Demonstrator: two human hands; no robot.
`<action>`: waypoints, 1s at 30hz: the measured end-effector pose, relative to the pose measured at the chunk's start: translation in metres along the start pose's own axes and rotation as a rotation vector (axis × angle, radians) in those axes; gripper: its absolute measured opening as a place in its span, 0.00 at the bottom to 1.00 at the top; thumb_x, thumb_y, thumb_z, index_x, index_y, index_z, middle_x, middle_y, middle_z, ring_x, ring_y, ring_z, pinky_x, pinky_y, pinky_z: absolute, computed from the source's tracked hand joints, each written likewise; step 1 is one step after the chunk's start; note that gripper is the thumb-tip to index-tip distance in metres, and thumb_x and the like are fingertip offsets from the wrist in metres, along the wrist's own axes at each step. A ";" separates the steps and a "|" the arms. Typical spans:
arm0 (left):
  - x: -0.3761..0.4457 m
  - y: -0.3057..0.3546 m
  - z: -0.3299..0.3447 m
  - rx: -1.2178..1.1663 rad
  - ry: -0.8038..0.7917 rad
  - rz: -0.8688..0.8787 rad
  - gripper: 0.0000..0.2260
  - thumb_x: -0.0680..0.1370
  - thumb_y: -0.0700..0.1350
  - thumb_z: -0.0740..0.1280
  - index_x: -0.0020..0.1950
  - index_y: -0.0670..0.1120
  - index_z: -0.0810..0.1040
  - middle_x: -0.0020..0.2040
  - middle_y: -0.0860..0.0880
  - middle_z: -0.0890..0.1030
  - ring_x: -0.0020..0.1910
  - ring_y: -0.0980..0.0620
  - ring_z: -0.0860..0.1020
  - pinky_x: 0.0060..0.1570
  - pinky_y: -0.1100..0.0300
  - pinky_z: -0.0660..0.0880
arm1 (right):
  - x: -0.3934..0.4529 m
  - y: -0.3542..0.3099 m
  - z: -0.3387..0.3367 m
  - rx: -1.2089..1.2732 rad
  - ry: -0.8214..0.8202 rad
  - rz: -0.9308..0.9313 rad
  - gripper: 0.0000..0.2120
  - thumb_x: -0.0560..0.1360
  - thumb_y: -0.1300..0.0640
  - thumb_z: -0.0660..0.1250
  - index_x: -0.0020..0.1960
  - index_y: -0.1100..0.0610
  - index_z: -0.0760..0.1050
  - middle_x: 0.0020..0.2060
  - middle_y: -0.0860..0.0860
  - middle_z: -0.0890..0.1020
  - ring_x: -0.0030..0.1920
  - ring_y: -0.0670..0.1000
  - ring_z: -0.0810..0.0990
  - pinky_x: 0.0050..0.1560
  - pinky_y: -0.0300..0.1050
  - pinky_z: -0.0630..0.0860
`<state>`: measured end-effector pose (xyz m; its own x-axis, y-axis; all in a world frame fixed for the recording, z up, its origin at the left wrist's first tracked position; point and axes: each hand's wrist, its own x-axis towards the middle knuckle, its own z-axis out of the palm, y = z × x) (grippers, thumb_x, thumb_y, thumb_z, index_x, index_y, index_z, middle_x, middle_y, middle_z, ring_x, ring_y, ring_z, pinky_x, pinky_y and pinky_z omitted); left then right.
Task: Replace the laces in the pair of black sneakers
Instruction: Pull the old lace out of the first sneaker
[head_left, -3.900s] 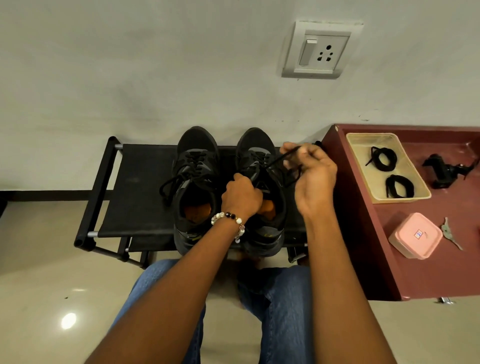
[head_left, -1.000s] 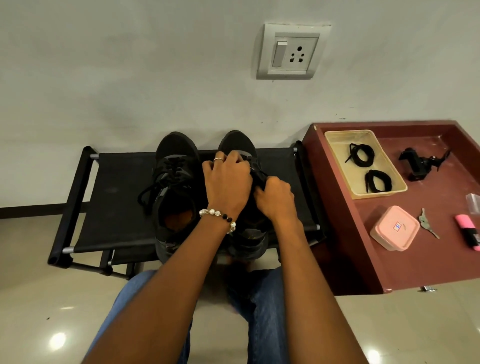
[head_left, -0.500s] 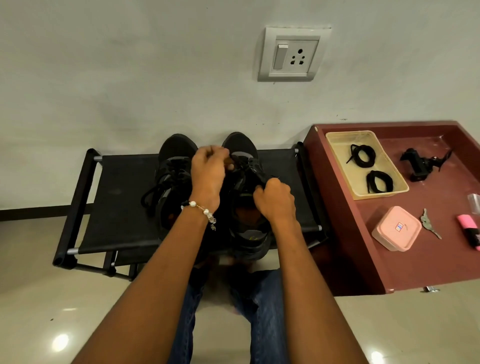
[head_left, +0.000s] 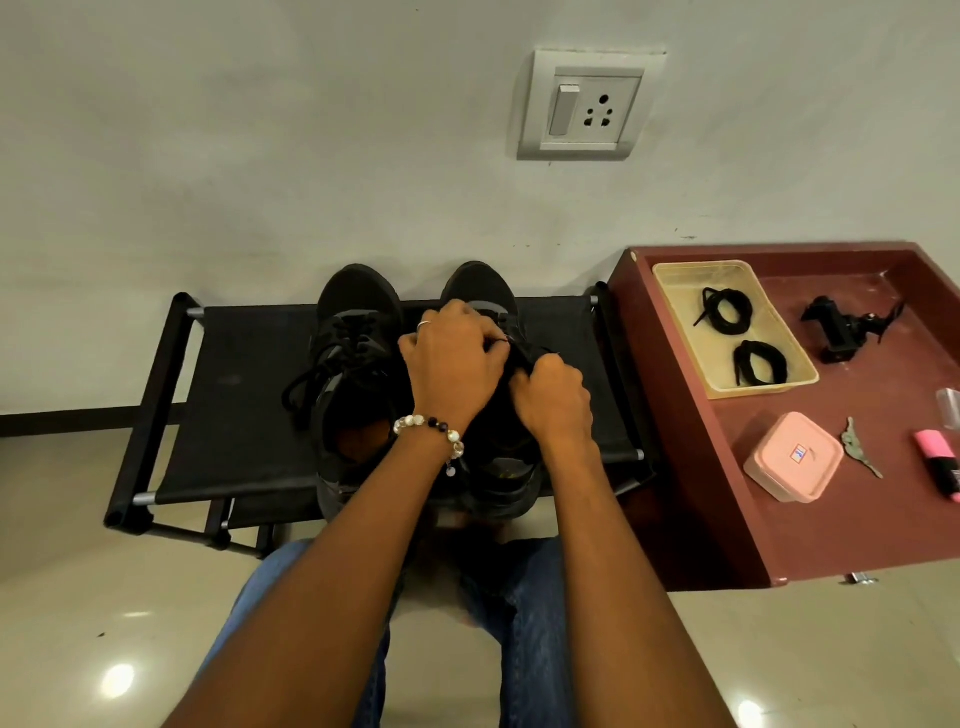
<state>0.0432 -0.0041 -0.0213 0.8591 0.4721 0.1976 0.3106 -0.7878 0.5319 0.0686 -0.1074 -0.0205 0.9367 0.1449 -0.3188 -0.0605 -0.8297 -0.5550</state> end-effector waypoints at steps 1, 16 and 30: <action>0.002 -0.001 -0.003 -0.160 0.013 -0.056 0.04 0.74 0.49 0.71 0.45 0.55 0.85 0.49 0.55 0.81 0.53 0.54 0.77 0.56 0.50 0.73 | -0.001 -0.001 -0.001 -0.001 0.001 0.005 0.16 0.80 0.50 0.58 0.57 0.63 0.72 0.57 0.61 0.75 0.55 0.65 0.75 0.45 0.51 0.69; 0.009 -0.001 -0.017 -1.107 -0.003 -0.420 0.02 0.78 0.40 0.67 0.48 0.46 0.77 0.39 0.50 0.78 0.35 0.55 0.76 0.40 0.57 0.77 | -0.004 -0.003 -0.001 0.005 0.001 0.005 0.13 0.80 0.52 0.59 0.54 0.62 0.71 0.56 0.61 0.75 0.53 0.64 0.76 0.44 0.50 0.69; 0.000 0.000 0.006 0.051 -0.018 0.004 0.09 0.77 0.52 0.65 0.50 0.52 0.84 0.55 0.51 0.78 0.57 0.49 0.74 0.56 0.50 0.69 | -0.003 -0.003 0.000 0.014 0.002 0.030 0.15 0.80 0.49 0.59 0.55 0.61 0.71 0.55 0.60 0.76 0.52 0.63 0.76 0.44 0.51 0.70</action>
<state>0.0456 -0.0067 -0.0256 0.8674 0.4622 0.1846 0.3273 -0.8091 0.4881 0.0662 -0.1058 -0.0179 0.9349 0.1190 -0.3342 -0.0935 -0.8260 -0.5558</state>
